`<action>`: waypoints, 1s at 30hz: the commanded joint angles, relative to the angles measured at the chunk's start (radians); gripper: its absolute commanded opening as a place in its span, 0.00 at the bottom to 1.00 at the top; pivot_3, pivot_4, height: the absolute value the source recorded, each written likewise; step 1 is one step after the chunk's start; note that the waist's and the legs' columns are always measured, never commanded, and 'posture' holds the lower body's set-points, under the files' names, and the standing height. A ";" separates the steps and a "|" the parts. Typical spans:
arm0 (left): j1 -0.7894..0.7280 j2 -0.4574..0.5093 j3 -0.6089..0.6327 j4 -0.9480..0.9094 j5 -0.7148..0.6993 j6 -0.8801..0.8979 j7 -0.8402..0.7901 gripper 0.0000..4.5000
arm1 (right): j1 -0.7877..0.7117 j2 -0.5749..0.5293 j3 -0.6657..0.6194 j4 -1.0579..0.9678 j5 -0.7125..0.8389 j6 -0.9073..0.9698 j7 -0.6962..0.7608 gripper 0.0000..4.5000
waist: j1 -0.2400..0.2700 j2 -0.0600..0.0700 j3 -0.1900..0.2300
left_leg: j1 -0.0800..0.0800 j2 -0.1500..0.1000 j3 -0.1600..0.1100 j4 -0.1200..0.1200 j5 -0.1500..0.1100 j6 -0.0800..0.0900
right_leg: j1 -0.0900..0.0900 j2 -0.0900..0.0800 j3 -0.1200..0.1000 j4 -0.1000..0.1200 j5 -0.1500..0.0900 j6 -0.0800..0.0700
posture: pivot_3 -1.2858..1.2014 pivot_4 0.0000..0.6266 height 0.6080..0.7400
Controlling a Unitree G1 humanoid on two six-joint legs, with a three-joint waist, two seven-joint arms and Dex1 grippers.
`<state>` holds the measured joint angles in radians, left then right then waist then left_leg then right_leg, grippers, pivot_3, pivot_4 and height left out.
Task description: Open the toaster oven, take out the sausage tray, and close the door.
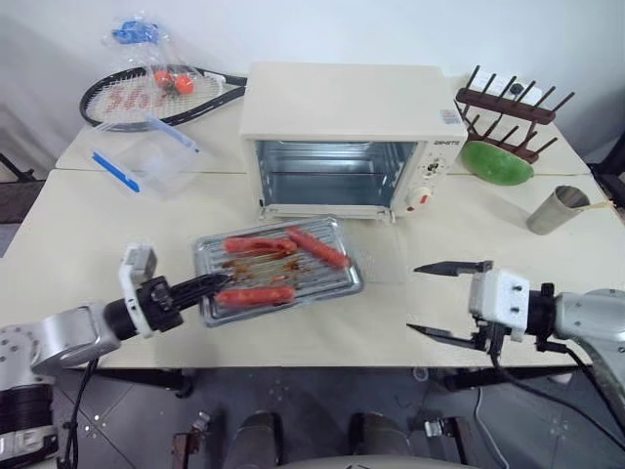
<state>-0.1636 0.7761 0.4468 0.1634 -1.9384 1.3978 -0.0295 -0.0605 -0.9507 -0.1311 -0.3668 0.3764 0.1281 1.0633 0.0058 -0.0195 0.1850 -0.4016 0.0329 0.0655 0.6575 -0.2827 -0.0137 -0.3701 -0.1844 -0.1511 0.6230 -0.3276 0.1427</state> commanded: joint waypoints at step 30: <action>0.437 -0.432 0.491 -0.448 -0.034 -0.432 0.228 0.00 | -0.345 0.278 0.164 0.661 -0.130 -0.246 0.125 0.01 | -0.004 -0.001 0.000 | 0.002 0.001 0.002 0.002 -0.001 0.000 | 0.002 0.001 0.003 -0.001 0.000 0.000 | 0.52 0.24 1.00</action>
<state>0.2831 0.3507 0.8955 -0.2515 -1.9398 0.9878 0.1873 -0.3934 -0.6822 0.0433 0.3024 0.2210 -0.1101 1.1813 0.0018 -0.0204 0.1847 -0.4002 0.0337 0.0669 0.6598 -0.2837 -0.0136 -0.3678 -0.1835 -0.1481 0.6217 -0.3275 0.1428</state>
